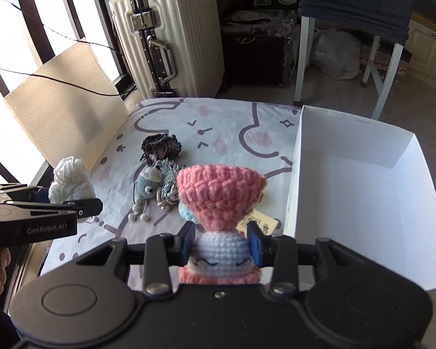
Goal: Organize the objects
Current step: 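Carry the bunny and yarn ball up and over into the white box with both tools, then open both tools to drop the bunny and yarn ball into the box, then withdraw both tools from the box back toward the remaining toys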
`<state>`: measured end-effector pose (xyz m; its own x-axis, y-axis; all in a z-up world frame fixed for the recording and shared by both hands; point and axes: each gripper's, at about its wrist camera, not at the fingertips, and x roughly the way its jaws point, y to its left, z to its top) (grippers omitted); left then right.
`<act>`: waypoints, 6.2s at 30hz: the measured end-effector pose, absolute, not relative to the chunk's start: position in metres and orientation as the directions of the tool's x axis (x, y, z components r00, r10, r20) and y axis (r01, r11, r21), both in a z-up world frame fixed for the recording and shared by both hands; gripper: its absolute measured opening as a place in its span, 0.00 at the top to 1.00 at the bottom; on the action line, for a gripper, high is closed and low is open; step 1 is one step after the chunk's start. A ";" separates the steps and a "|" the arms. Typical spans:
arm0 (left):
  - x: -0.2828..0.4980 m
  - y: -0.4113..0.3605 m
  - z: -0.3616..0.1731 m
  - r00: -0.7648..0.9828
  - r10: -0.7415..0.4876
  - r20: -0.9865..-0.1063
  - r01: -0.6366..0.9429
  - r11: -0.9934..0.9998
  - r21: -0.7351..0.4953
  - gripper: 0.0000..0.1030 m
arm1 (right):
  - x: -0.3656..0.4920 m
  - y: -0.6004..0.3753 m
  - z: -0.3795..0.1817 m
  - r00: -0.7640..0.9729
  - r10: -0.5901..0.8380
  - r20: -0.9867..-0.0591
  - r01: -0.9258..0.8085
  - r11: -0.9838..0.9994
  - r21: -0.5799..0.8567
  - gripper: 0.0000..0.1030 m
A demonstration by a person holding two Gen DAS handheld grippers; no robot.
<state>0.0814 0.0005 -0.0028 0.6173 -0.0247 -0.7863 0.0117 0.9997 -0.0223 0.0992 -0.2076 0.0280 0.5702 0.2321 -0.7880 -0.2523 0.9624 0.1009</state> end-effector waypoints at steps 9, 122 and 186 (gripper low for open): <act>0.105 -0.035 0.025 0.662 -0.073 -0.746 0.068 0.997 -0.037 0.50 | 0.115 -0.253 0.054 0.641 0.182 -0.746 -0.167 0.981 0.096 0.61; 0.191 -0.246 -0.066 0.351 -0.307 -0.885 0.520 0.850 -0.089 0.38 | 0.169 -0.416 -0.038 0.405 -0.026 -0.914 0.129 0.991 0.029 0.61; 0.173 -0.096 -0.016 0.537 -0.156 -0.829 0.196 0.979 -0.058 0.00 | 0.136 -0.336 0.015 0.562 -0.030 -0.827 0.080 0.997 0.018 0.00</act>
<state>0.1726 -0.0957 -0.0159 0.5367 -0.1564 -0.8292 0.1957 0.9789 -0.0579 0.1359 -0.3358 0.0154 0.5617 -0.0304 -0.8268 0.0799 0.9966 0.0176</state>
